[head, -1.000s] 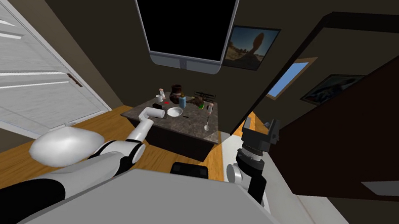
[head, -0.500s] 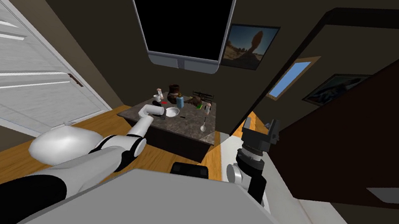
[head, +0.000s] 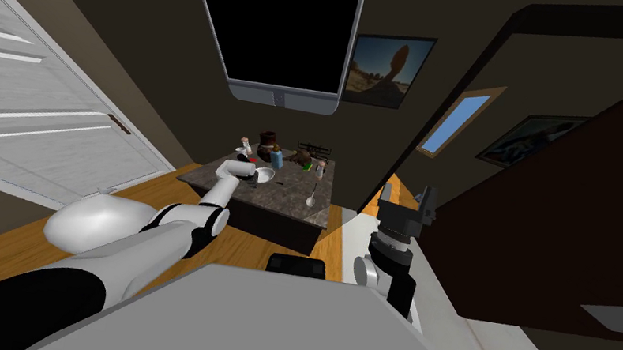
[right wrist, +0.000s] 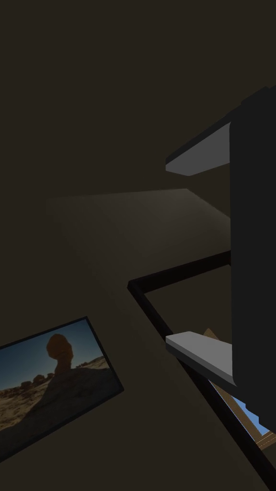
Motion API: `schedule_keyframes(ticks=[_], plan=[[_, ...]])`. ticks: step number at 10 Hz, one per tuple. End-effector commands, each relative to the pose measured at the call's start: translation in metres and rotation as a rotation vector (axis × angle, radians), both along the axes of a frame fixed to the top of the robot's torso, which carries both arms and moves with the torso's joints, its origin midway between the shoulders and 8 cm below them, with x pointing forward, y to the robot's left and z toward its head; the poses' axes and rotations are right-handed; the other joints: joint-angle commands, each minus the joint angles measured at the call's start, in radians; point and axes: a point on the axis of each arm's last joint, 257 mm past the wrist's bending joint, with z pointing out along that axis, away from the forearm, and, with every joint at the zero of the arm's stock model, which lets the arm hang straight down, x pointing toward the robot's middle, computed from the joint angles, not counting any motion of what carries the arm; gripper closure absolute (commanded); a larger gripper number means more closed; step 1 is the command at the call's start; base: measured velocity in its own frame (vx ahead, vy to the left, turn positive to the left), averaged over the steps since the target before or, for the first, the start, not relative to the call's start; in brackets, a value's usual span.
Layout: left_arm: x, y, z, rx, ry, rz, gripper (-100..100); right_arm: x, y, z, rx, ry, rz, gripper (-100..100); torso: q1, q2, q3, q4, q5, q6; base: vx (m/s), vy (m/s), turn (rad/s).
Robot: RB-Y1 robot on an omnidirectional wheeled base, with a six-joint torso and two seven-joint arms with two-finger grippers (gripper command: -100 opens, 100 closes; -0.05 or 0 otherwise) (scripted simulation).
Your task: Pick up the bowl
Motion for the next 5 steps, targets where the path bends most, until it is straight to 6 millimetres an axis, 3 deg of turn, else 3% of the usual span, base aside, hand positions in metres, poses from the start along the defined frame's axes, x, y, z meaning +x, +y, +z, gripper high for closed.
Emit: schedule_keyframes(ticks=[1,3,4,5], plan=[[-0.003,0.001,-0.001,-0.014,0.030,0.010,-100,0.000,0.000,0.000,0.000,0.000,0.000,0,0.000,0.000,0.000,0.000,0.000,0.000,0.034,-0.089,0.033],[-0.004,0.001,-0.001,-0.015,0.032,0.011,-100,0.000,0.000,0.000,0.000,0.000,0.000,0,0.003,0.000,0.000,0.000,0.001,0.000,0.025,-0.048,0.016],[-0.004,0.001,-0.001,-0.016,0.035,0.012,0,0.000,0.000,0.000,0.000,0.000,0.000,0,0.005,0.001,0.000,0.000,0.001,0.000,0.003,-0.006,-0.001],[-0.006,0.001,-0.011,-0.016,0.034,0.011,-100,0.000,0.000,0.000,0.000,0.000,0.000,0,0.007,0.002,0.001,0.000,0.002,0.000,0.039,0.010,-0.002]])
